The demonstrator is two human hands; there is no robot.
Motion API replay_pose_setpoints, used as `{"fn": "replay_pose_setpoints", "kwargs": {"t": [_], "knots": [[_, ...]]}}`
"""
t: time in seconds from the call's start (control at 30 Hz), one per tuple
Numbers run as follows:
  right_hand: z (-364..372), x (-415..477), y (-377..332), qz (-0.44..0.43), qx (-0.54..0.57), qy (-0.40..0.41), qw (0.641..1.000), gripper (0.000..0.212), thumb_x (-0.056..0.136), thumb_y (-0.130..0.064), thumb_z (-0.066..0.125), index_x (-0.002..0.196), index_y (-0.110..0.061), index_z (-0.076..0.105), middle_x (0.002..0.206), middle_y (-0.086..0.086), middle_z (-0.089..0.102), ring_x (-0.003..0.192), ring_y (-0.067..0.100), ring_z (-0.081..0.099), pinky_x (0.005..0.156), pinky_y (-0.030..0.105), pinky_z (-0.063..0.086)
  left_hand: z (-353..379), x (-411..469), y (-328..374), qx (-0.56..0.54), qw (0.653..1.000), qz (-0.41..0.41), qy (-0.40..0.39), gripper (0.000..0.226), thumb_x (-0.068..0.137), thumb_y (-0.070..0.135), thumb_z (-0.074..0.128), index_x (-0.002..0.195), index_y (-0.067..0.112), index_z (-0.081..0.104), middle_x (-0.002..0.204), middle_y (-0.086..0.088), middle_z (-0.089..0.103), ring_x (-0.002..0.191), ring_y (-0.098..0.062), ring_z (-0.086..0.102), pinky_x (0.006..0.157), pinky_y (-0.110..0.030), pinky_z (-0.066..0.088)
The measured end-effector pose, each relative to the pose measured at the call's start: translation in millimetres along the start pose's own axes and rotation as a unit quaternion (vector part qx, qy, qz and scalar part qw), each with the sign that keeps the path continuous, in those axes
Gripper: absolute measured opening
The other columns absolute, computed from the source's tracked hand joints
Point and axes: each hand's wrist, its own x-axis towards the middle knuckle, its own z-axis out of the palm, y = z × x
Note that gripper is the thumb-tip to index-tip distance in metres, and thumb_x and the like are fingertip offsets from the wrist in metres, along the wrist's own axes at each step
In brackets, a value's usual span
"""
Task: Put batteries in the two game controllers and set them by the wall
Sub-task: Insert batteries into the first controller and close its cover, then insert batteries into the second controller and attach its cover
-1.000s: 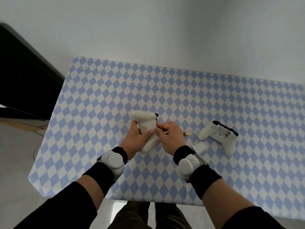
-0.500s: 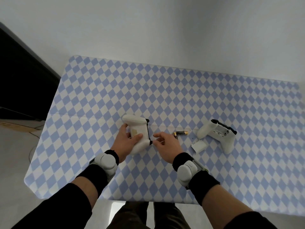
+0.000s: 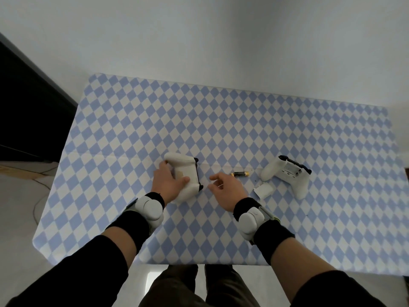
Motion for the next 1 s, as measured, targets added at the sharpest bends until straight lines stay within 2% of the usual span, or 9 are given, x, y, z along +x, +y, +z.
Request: {"fn": "replay_pose_setpoints", "kwargs": {"t": [0.1, 0.23, 0.37, 0.5, 0.57, 0.63, 0.77, 0.9, 1.0], "knots": [[-10.2, -1.5, -2.4, -0.001, -0.006, 0.009, 1.0, 0.03, 0.098, -0.032, 0.06, 0.125, -0.02, 0.061, 0.106, -0.002, 0.063, 0.097, 0.018, 0.063, 0.088, 0.033, 0.052, -4.5, -0.1, 12.5, 0.055, 0.997, -0.004, 0.054, 0.091, 0.081, 0.033, 0.088, 0.15, 0.004, 0.038, 0.145, -0.022, 0.048, 0.134, -0.042, 0.049, 0.109, -0.054, 0.048], [-27.6, -5.8, -0.5, -0.001, -0.013, 0.028, 1.0, 0.031, 0.096, -0.031, 0.062, 0.125, -0.02, 0.06, 0.111, 0.0, 0.065, 0.098, 0.016, 0.062, 0.09, 0.031, 0.051, -6.7, -5.9, 37.1, 0.092, 0.991, -0.001, 0.096, 0.103, 0.082, 0.041, 0.087, 0.16, 0.012, 0.027, 0.156, -0.023, 0.033, 0.144, -0.044, 0.033, 0.117, -0.055, 0.037], [-49.3, -13.1, 7.4, 0.009, -0.011, 0.059, 0.998, 0.031, 0.094, -0.031, 0.064, 0.123, -0.02, 0.061, 0.108, 0.0, 0.069, 0.095, 0.017, 0.065, 0.085, 0.029, 0.052, 1.4, -12.1, 58.2, 0.101, 0.988, 0.066, 0.098, 0.078, 0.088, 0.036, 0.079, 0.153, 0.019, 0.039, 0.154, -0.018, 0.035, 0.142, -0.041, 0.036, 0.115, -0.052, 0.036], [-72.8, -16.7, 19.7, 0.023, -0.026, 0.077, 0.996, 0.035, 0.092, -0.027, 0.065, 0.126, -0.02, 0.06, 0.114, 0.003, 0.066, 0.103, 0.021, 0.064, 0.088, 0.031, 0.05, 16.3, -20.6, 75.9, 0.112, 0.984, 0.126, 0.064, 0.056, 0.095, 0.028, 0.071, 0.146, 0.018, 0.049, 0.148, -0.016, 0.045, 0.137, -0.038, 0.043, 0.112, -0.048, 0.039], [-85.4, -17.8, 27.3, 0.024, -0.05, 0.086, 0.995, 0.041, 0.091, -0.026, 0.065, 0.131, -0.02, 0.057, 0.12, 0.005, 0.062, 0.107, 0.022, 0.061, 0.087, 0.028, 0.045, 27.0, -22.9, 82.8, 0.105, 0.982, 0.156, 0.027, 0.047, 0.097, 0.026, 0.07, 0.141, 0.017, 0.054, 0.141, -0.012, 0.054, 0.13, -0.032, 0.053, 0.108, -0.041, 0.043], [-100.2, -17.3, 39.4, 0.028, -0.065, 0.099, 0.993, 0.047, 0.091, -0.026, 0.066, 0.135, -0.02, 0.053, 0.127, 0.008, 0.058, 0.112, 0.024, 0.059, 0.092, 0.031, 0.044, 40.8, -26.5, 92.1, 0.109, 0.98, 0.168, -0.008, 0.038, 0.099, 0.026, 0.068, 0.135, 0.015, 0.059, 0.134, -0.007, 0.061, 0.125, -0.025, 0.06, 0.102, -0.032, 0.044], [-127.6, -14.0, 66.7, 0.041, -0.1, 0.133, 0.985, 0.058, 0.086, -0.028, 0.069, 0.139, -0.024, 0.047, 0.136, 0.009, 0.052, 0.116, 0.03, 0.057, 0.099, 0.041, 0.048, 70.3, -34.8, 106.8, 0.127, 0.976, 0.167, -0.062, 0.025, 0.103, 0.027, 0.063, 0.125, 0.014, 0.066, 0.115, 0.006, 0.065, 0.113, -0.018, 0.065, 0.093, -0.027, 0.044], [-145.4, -9.8, 89.0, 0.037, -0.176, 0.191, 0.965, 0.064, 0.081, -0.027, 0.072, 0.139, -0.026, 0.045, 0.134, 0.008, 0.049, 0.121, 0.032, 0.05, 0.105, 0.045, 0.039, 91.2, -40.2, 113.0, 0.133, 0.975, 0.157, -0.087, 0.021, 0.104, 0.027, 0.062, 0.121, 0.016, 0.067, 0.113, 0.006, 0.067, 0.109, -0.015, 0.064, 0.093, -0.026, 0.045], [-161.7, 0.7, 111.9, 0.039, -0.214, 0.18, 0.959, 0.072, 0.079, -0.036, 0.074, 0.143, -0.027, 0.041, 0.139, 0.007, 0.046, 0.127, 0.033, 0.046, 0.106, 0.048, 0.037, 112.9, -39.8, 116.6, 0.141, 0.975, 0.145, -0.091, 0.019, 0.104, 0.029, 0.062, 0.119, 0.018, 0.066, 0.112, 0.007, 0.067, 0.108, -0.015, 0.064, 0.094, -0.027, 0.046]]}}
